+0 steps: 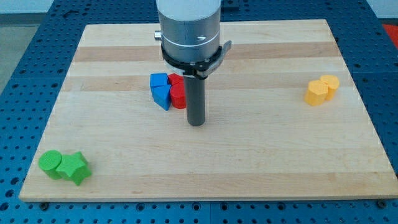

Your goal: Move your arm towards green circle

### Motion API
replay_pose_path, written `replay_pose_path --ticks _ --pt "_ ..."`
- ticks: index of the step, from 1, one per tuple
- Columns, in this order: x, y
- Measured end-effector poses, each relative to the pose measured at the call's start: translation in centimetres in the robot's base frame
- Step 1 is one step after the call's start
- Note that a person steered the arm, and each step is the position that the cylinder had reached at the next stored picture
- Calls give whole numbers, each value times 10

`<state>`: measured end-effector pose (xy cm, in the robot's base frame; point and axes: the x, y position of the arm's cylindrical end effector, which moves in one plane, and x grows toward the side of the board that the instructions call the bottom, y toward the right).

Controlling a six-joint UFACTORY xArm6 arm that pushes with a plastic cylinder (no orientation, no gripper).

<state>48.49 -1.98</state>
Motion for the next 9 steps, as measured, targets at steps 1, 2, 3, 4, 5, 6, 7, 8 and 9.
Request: replay_pose_path --ticks 1,2,3,4,5,6,7,8,9 --pt "10 13" --pt "13 -6" --pt "13 -59" --pt "8 -131" --pt "8 -206" --pt "16 -264" --pt "29 -285" --pt "30 -285" --pt "31 -285"
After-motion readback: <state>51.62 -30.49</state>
